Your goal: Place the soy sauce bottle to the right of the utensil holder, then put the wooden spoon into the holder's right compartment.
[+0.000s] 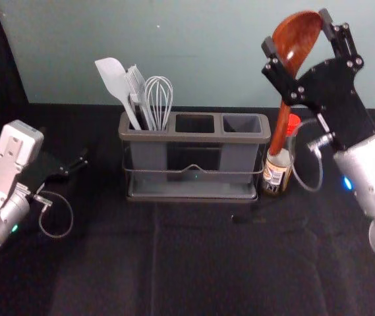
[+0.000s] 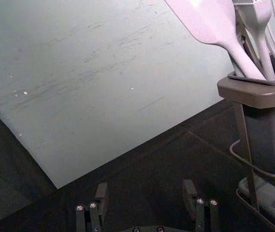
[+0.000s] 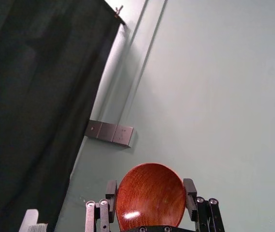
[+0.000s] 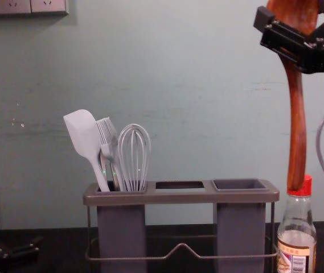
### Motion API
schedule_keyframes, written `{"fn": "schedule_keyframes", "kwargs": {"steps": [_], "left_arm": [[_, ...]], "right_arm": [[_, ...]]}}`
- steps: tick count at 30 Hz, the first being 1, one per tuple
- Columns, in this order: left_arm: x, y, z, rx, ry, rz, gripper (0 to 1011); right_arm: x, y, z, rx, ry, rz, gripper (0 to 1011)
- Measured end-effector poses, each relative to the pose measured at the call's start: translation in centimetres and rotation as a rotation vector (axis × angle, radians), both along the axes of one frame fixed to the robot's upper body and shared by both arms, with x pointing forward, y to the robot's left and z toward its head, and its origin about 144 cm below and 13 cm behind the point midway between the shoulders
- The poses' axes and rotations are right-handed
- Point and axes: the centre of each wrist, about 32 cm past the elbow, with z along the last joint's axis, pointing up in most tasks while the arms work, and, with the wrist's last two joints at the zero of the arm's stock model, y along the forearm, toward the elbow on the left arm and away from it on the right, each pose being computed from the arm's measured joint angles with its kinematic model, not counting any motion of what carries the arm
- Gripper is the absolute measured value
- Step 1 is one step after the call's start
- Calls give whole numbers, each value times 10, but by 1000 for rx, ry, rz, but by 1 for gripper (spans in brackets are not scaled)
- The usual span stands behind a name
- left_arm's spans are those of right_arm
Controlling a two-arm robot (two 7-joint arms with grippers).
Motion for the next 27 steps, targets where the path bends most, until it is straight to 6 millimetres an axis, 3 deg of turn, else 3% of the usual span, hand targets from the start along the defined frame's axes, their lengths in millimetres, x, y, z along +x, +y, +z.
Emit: {"fn": "schedule_keyframes", "kwargs": {"steps": [13, 27], "left_arm": [[0, 0, 0, 0, 0, 0, 1005], [0, 0, 0, 0, 0, 0, 1005]], "right_arm": [[38, -2, 7, -33, 9, 30, 840], [81, 14, 0, -63, 27, 54, 840]]}}
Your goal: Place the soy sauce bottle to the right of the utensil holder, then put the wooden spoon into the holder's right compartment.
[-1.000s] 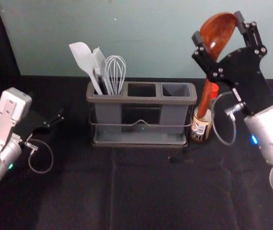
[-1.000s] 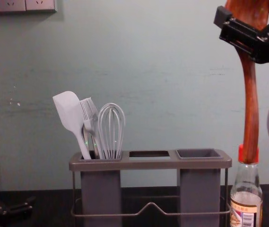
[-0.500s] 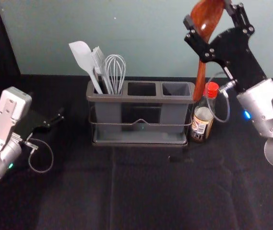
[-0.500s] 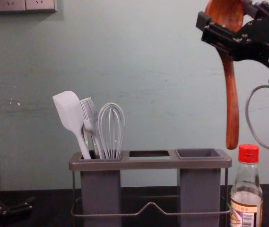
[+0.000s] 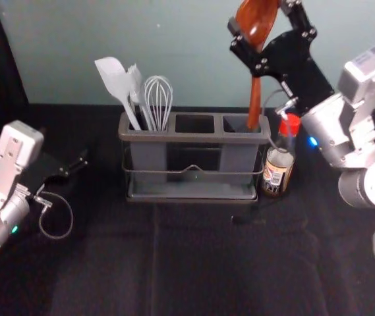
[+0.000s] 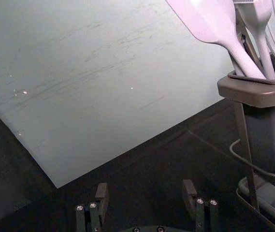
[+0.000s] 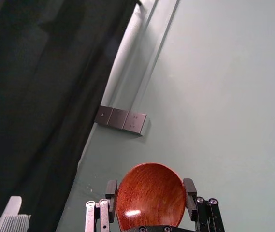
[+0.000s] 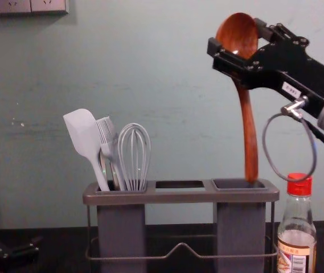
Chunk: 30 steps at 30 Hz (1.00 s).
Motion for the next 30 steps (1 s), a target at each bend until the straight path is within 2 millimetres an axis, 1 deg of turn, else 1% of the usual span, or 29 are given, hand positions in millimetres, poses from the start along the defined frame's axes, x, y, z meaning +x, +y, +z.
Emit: {"fn": "schedule_keyframes", "kwargs": {"steps": [8, 15, 22, 30], "left_arm": [[0, 0, 0, 0, 0, 0, 1005], [0, 0, 0, 0, 0, 0, 1005], [0, 0, 0, 0, 0, 0, 1005], [0, 0, 0, 0, 0, 0, 1005]], "right_arm": [[13, 10, -3, 3, -9, -4, 840], [20, 18, -12, 13, -9, -3, 840], [19, 25, -24, 17, 9, 0, 840], [12, 24, -39, 17, 38, -7, 840]]}}
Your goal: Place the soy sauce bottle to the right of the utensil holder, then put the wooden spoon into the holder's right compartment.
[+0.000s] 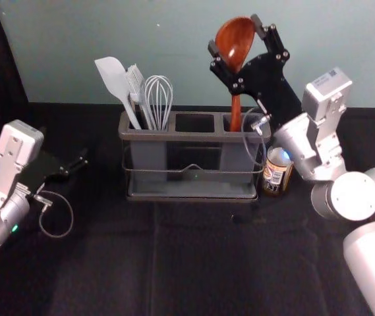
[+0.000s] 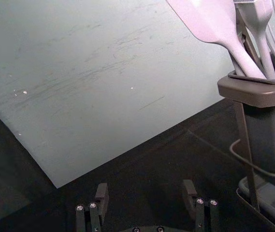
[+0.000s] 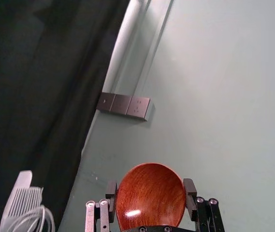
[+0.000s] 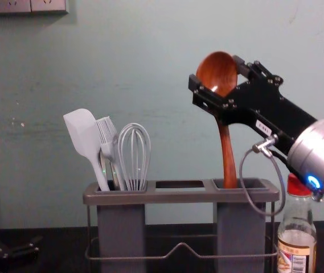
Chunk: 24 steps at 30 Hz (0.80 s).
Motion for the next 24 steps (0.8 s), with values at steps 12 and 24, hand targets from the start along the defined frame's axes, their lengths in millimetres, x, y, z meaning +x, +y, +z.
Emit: {"fn": "schedule_keyframes", "kwargs": {"steps": [12, 24], "left_arm": [[0, 0, 0, 0, 0, 0, 1005], [0, 0, 0, 0, 0, 0, 1005]], "right_arm": [[-11, -7, -21, -10, 45, -12, 840], [-21, -12, -34, -38, 78, -17, 840]]}}
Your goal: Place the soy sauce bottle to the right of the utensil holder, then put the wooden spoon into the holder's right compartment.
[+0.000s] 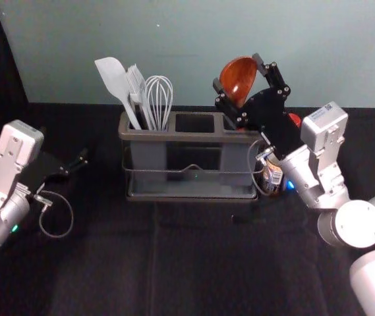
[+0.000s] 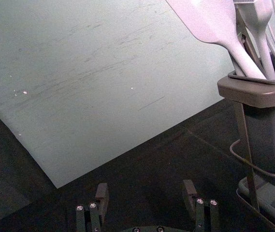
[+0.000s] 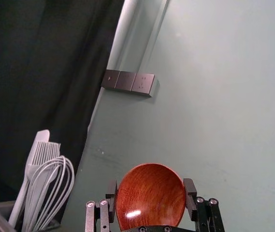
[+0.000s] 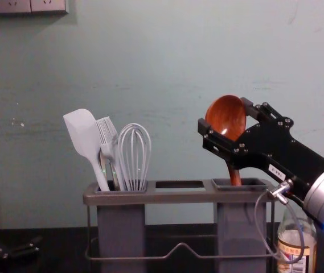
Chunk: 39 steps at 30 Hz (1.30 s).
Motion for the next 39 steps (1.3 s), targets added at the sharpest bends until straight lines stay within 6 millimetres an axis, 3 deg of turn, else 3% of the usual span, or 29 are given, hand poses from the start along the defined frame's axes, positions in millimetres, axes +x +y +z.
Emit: {"fn": "schedule_keyframes", "kwargs": {"steps": [6, 9, 18, 32, 39], "left_arm": [[0, 0, 0, 0, 0, 0, 1005], [0, 0, 0, 0, 0, 0, 1005], [0, 0, 0, 0, 0, 0, 1005], [0, 0, 0, 0, 0, 0, 1005], [0, 0, 0, 0, 0, 0, 1005]], "right_arm": [[-2, 0, 1, -1, 3, -3, 898], [-2, 0, 3, 1, -2, -4, 1000], [-11, -2, 13, 24, -22, -31, 1003], [-70, -26, 6, 79, -20, -105, 1003], [-92, -50, -2, 100, -24, -264, 1002]]}}
